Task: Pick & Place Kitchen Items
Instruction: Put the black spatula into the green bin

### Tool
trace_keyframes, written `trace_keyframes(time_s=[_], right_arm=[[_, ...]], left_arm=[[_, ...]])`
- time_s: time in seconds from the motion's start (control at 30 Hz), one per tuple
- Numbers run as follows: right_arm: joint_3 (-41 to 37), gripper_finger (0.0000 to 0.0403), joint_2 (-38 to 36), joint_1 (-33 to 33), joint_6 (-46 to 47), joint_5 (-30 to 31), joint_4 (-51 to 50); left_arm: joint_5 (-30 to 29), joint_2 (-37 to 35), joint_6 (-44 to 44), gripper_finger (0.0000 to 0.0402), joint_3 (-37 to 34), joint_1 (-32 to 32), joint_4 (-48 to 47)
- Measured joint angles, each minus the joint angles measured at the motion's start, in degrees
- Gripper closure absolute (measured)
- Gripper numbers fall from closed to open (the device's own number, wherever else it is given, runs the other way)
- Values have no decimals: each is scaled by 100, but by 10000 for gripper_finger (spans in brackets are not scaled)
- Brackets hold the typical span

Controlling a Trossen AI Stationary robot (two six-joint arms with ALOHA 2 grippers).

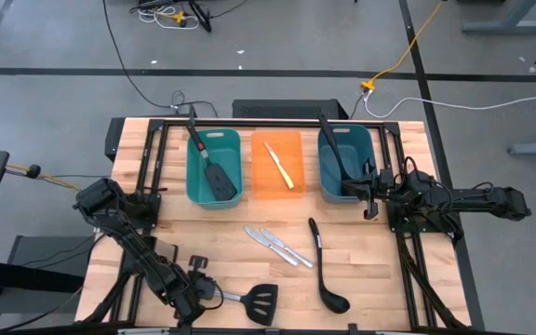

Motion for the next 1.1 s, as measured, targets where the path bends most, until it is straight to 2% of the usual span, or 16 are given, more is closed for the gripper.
trace_keyframes(time_s=[0.03, 0.2, 0.37, 0.53, 0.67, 0.9, 1.1], right_arm=[[0, 392, 0, 0, 0, 0, 2], [0, 392, 0, 0, 0, 0, 1], [0, 392, 0, 0, 0, 0, -2], [0, 392, 0, 0, 26, 0, 2], [0, 392, 0, 0, 30, 0, 13], [0, 392, 0, 0, 108, -2, 13], [0, 392, 0, 0, 90, -2, 11]], left_arm=[[-3, -1, 25, 319, 1, -1, 2], [-62, 24, 259, 320, 108, -3, -127], [-485, -8, 626, 320, 604, 8, -813], [-871, -378, 1051, 320, 1003, 154, -1324], [-1412, -1068, 1660, 320, 1133, 273, -1376], [-2432, -2720, 2532, 320, 1124, 539, -1420], [-2983, -4314, 2708, 320, 378, 574, -1291]])
